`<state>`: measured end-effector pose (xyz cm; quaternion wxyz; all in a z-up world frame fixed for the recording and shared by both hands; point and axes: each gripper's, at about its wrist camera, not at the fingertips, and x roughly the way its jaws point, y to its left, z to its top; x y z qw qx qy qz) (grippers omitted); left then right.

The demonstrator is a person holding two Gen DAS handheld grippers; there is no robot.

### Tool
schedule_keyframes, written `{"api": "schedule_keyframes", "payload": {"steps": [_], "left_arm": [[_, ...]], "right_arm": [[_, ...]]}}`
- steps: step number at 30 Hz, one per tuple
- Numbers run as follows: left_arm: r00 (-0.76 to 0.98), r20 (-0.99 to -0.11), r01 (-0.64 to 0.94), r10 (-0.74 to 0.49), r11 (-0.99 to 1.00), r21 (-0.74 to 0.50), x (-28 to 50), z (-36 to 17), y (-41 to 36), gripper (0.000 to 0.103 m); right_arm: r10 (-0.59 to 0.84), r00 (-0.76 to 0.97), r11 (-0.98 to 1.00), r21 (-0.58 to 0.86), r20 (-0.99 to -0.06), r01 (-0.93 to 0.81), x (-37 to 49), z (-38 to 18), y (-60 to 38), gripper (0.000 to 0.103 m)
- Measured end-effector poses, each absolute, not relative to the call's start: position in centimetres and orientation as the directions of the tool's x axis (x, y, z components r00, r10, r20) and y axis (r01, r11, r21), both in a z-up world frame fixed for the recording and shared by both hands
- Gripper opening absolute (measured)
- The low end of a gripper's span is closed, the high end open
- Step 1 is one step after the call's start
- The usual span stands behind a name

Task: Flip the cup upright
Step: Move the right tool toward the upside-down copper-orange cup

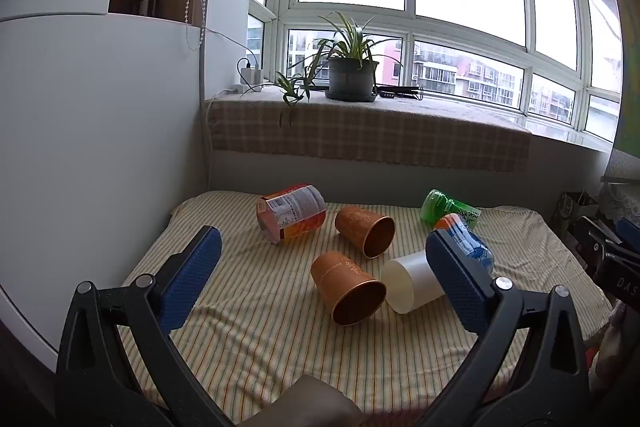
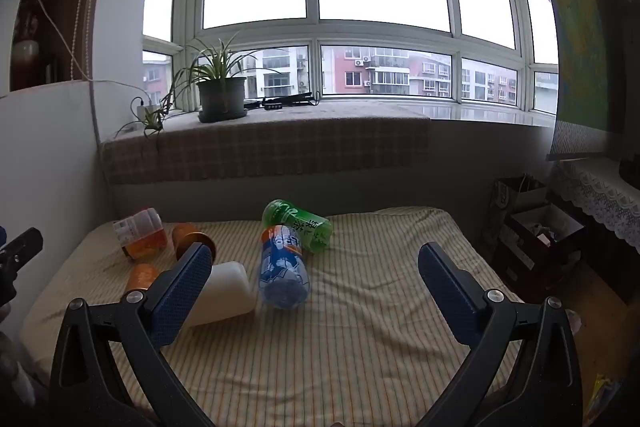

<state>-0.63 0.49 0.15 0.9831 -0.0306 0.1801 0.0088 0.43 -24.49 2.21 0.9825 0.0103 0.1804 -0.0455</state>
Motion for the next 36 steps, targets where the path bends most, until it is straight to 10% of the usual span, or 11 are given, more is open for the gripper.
{"api": "schedule_keyframes", "payload": {"steps": [36], "left_arm": [[0.934,-0.358,-0.029,0.005,0.998,-0.063,-0.65,0.05,0.67,0.103]], "right_arm": [[-0.080,0.929,0.997,-0.010,-0.362,0.082,0.71,1.96,-23.99,0.102]]}}
